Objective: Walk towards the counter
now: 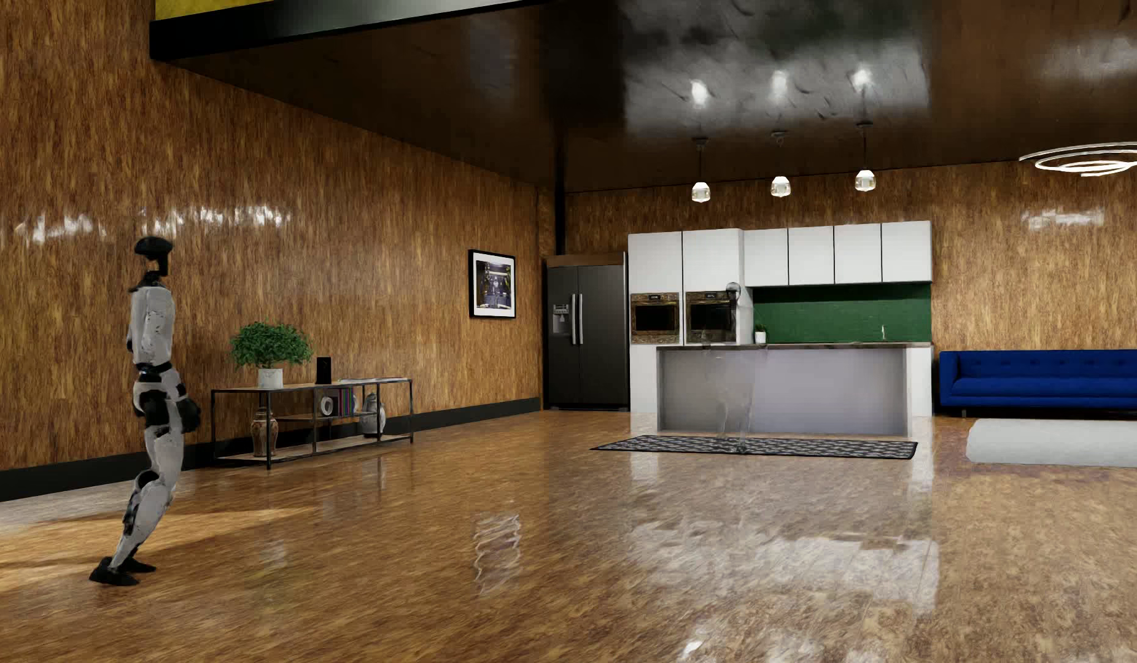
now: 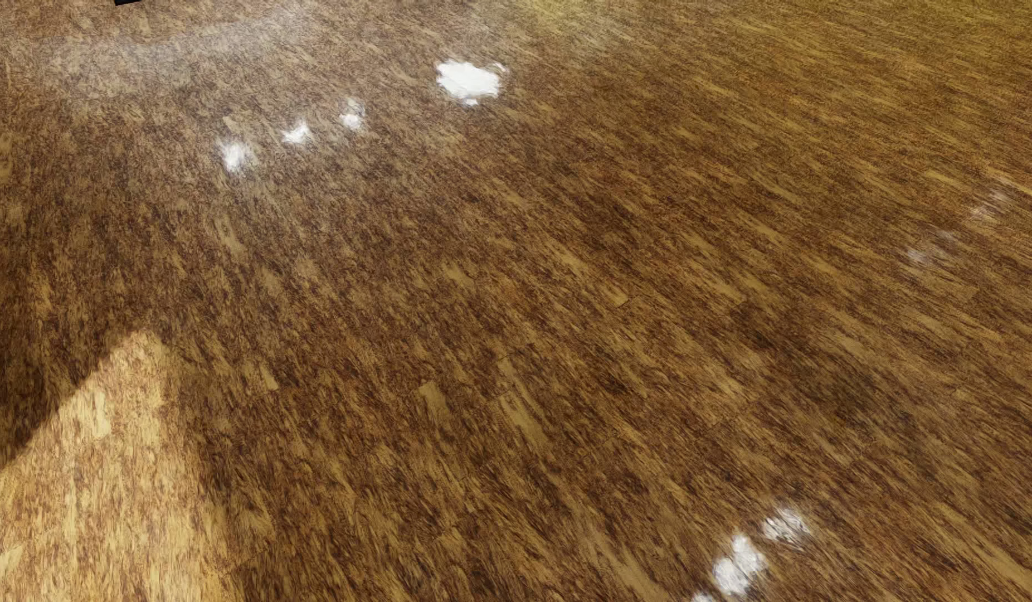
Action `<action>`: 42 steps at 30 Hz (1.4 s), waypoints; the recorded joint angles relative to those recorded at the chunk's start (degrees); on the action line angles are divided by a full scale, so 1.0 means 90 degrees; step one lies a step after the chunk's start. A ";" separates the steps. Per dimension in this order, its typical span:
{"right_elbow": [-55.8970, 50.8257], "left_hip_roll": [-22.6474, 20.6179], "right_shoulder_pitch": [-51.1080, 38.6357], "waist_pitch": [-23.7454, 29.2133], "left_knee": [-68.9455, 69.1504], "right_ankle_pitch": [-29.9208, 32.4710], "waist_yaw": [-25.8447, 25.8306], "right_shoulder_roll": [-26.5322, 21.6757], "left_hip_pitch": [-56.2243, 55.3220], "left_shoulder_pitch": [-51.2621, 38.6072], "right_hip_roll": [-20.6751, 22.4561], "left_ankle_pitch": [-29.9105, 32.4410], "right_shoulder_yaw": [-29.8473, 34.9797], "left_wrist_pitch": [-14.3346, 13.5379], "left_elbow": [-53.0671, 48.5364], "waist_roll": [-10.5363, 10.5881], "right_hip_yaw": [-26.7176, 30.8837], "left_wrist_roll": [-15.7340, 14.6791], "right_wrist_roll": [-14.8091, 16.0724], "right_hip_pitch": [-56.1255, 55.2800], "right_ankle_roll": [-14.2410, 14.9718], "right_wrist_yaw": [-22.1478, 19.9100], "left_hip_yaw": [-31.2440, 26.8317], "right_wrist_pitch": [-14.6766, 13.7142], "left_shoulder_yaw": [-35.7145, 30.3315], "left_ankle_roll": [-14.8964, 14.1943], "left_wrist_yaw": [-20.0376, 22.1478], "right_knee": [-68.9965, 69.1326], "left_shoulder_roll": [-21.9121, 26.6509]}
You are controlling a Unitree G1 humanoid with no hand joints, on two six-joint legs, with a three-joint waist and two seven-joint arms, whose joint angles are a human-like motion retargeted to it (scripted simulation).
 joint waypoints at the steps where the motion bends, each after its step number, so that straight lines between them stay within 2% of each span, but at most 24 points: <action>1: -0.0012 -0.0022 0.0022 0.0007 0.0016 -0.0102 -0.0014 -0.0020 -0.0041 0.0003 0.0012 0.0087 0.0047 0.0000 -0.0051 -0.0002 0.0000 0.0000 0.0000 -0.0029 0.0000 0.0000 0.0000 0.0000 -0.0022 0.0000 0.0000 0.0002 -0.0014; 4: 0.0015 -0.0086 0.0189 0.0124 0.0075 -0.0477 -0.0072 -0.0070 -0.0035 0.0008 0.0088 0.0264 -0.0010 0.0000 -0.0101 0.0040 0.0000 0.0000 0.0000 -0.0410 0.0000 0.0000 0.0000 0.0000 -0.0201 0.0000 0.0000 0.0399 -0.0046; 7: 0.0133 -0.0166 0.0379 0.0485 0.0056 -0.0584 -0.0279 -0.0099 0.0474 -0.0025 -0.0010 -0.0062 0.0080 0.0000 -0.0355 -0.0038 0.0000 0.0000 0.0000 -0.1366 0.0000 0.0000 0.0000 0.0000 -0.0443 0.0000 0.0000 0.2129 0.0205; 9: 0.0182 0.0009 0.0558 0.0555 -0.0015 -0.0569 -0.0685 -0.0124 0.0760 -0.0133 0.0025 -0.0327 0.0127 0.0000 -0.0496 0.0080 0.0000 0.0000 0.0000 -0.1996 0.0000 0.0000 0.0000 0.0000 -0.0489 0.0000 0.0000 0.2665 0.0311; 11: 0.0306 0.0129 0.0703 0.0607 -0.0118 -0.0283 -0.0993 -0.0214 0.1049 -0.0352 0.0025 -0.0632 0.0172 0.0000 -0.0419 0.0231 0.0000 0.0000 0.0000 -0.2585 0.0000 0.0000 0.0000 0.0000 -0.0377 0.0000 0.0000 0.2242 0.0258; 14: 0.0739 0.0188 0.0817 0.0750 -0.0201 0.0314 -0.1199 -0.0242 0.1788 -0.0640 -0.0062 -0.1319 0.0174 0.0000 -0.0373 0.0256 0.0000 0.0000 0.0000 -0.3251 0.0000 0.0000 0.0000 0.0000 -0.0258 0.0000 0.0000 0.1461 0.0232; 16: 0.0993 0.0217 0.0849 0.0799 -0.0242 0.0406 -0.1378 -0.0245 0.2252 -0.0783 -0.0094 -0.1522 0.0152 0.0000 -0.0236 0.0270 0.0000 0.0000 0.0000 -0.3491 0.0000 0.0000 0.0000 0.0000 -0.0251 0.0000 0.0000 0.1112 0.0222; 18: 0.1098 0.0326 0.0849 0.0740 -0.0260 0.0291 -0.1687 -0.0266 0.2581 -0.0769 -0.0148 -0.1279 0.0166 0.0000 -0.0142 0.0320 0.0000 0.0000 0.0000 -0.3653 0.0000 0.0000 0.0000 0.0000 -0.0513 0.0000 0.0000 0.1416 0.0259; 20: 0.1129 0.0624 0.0889 0.0633 0.0240 -0.0047 -0.1902 -0.0293 0.2554 -0.0556 0.0035 -0.0424 0.0200 0.0000 0.0089 0.0481 0.0000 0.0000 0.0000 -0.3728 0.0000 0.0000 0.0000 0.0000 -0.0554 0.0000 0.0000 0.2139 0.0162; 23: 0.1151 0.0877 0.0760 0.0624 0.3025 -0.0756 -0.1653 -0.0235 0.1401 -0.0121 0.0294 0.2188 0.0236 0.0000 0.0181 0.0470 0.0000 0.0000 0.0000 -0.2895 0.0000 0.0000 0.0000 0.0000 -0.0804 0.0000 0.0000 0.2435 0.0174; 25: 0.0875 0.0913 0.0603 0.0860 0.5265 -0.1039 -0.0971 -0.0187 0.0109 0.0107 0.0578 0.2339 0.0217 0.0000 0.0127 0.0411 0.0000 0.0000 0.0000 -0.1916 0.0000 0.0000 0.0000 0.0000 -0.0770 0.0000 0.0000 0.2045 0.0211; 26: 0.0699 0.0799 0.0537 0.0887 0.5625 -0.1086 -0.0622 -0.0210 -0.0519 0.0220 0.0544 0.2285 0.0241 0.0000 0.0185 0.0297 0.0000 0.0000 0.0000 -0.1364 0.0000 0.0000 0.0000 0.0000 -0.0741 0.0000 0.0000 0.1722 0.0206; 28: 0.0278 0.0645 0.0398 0.0960 0.4513 -0.1028 0.0214 -0.0220 -0.1546 0.0510 0.0523 0.2733 0.0165 0.0000 0.0050 0.0129 0.0000 0.0000 0.0000 -0.0265 0.0000 0.0000 0.0000 0.0000 -0.0339 0.0000 0.0000 0.0924 0.0202; 30: -0.0132 0.0511 0.0186 0.0957 0.2194 -0.0989 0.0737 -0.0380 -0.2176 0.0685 0.0446 0.3126 0.0133 0.0000 -0.0031 0.0034 0.0000 0.0000 0.0000 0.0739 0.0000 0.0000 0.0000 0.0000 -0.0507 0.0000 0.0000 0.0212 0.0323; 31: -0.0329 0.0493 0.0064 0.0932 0.0919 -0.1072 0.0975 -0.0460 -0.2402 0.0762 0.0439 0.2800 0.0094 0.0000 -0.0046 0.0028 0.0000 0.0000 0.0000 0.1203 0.0000 0.0000 0.0000 0.0000 -0.0397 0.0000 0.0000 -0.0088 0.0322; 33: -0.0485 0.0546 -0.0193 0.0780 0.0116 -0.1285 0.1197 -0.0573 -0.2709 0.0886 0.0388 0.0529 0.0019 0.0000 -0.0039 0.0034 0.0000 0.0000 0.0000 0.1757 0.0000 0.0000 0.0000 0.0000 -0.0525 0.0000 0.0000 -0.0138 0.0342; 34: -0.0460 0.0552 -0.0261 0.0771 0.0158 -0.1290 0.1359 -0.0572 -0.2839 0.0915 0.0348 0.0522 -0.0079 0.0000 0.0013 0.0002 0.0000 0.0000 0.0000 0.1946 0.0000 0.0000 0.0000 0.0000 -0.0589 0.0000 0.0000 -0.0049 0.0347; 35: -0.0425 0.0549 -0.0276 0.0768 0.0381 -0.1272 0.1523 -0.0561 -0.3064 0.0959 0.0308 0.1771 -0.0212 0.0000 0.0019 -0.0026 0.0000 0.0000 0.0000 0.2187 0.0000 0.0000 0.0000 0.0000 -0.0608 0.0000 0.0000 0.0025 0.0372; 36: -0.0298 0.0411 -0.0187 0.0723 0.0859 -0.0518 0.1530 -0.0456 -0.3207 0.0941 0.0142 0.2823 -0.0296 0.0000 0.0104 -0.0188 0.0000 0.0000 0.0000 0.2090 0.0000 0.0000 0.0000 0.0000 -0.0673 0.0000 0.0000 0.0510 0.0354; 37: -0.0145 0.0242 -0.0084 0.0716 0.1288 0.0413 0.1453 -0.0359 -0.3174 0.0907 -0.0029 0.3447 -0.0305 0.0000 0.0209 -0.0326 0.0000 0.0000 0.0000 0.1935 0.0000 0.0000 0.0000 0.0000 -0.0738 0.0000 0.0000 0.1232 0.0343; 38: 0.0029 0.0045 0.0033 0.0704 0.1552 0.1402 0.1263 -0.0301 -0.2932 0.0838 -0.0165 0.3487 -0.0217 0.0000 0.0304 -0.0391 0.0000 0.0000 0.0000 0.1512 0.0000 0.0000 0.0000 0.0000 -0.0779 0.0000 0.0000 0.2346 0.0330; 39: 0.0143 -0.0147 0.0122 0.0683 0.1600 0.1756 0.1037 -0.0301 -0.2587 0.0764 -0.0283 0.3291 -0.0051 0.0000 0.0274 -0.0415 0.0000 0.0000 0.0000 0.0819 0.0000 0.0000 0.0000 0.0000 -0.0722 0.0000 0.0000 0.3634 0.0323; 41: 0.0189 -0.0293 0.0246 0.0861 0.1173 0.0480 0.0418 -0.0304 -0.1342 0.0491 -0.0358 0.2468 0.0174 0.0000 0.0172 -0.0335 0.0000 0.0000 0.0000 -0.0393 0.0000 0.0000 0.0000 0.0000 -0.0494 0.0000 0.0000 0.5283 0.0305; 42: 0.0224 -0.0238 0.0322 0.0900 0.0924 -0.0076 0.0041 -0.0310 -0.0737 0.0294 -0.0275 0.1982 0.0230 0.0000 0.0106 -0.0202 0.0000 0.0000 0.0000 -0.0976 0.0000 0.0000 0.0000 0.0000 -0.0415 0.0000 0.0000 0.5346 0.0316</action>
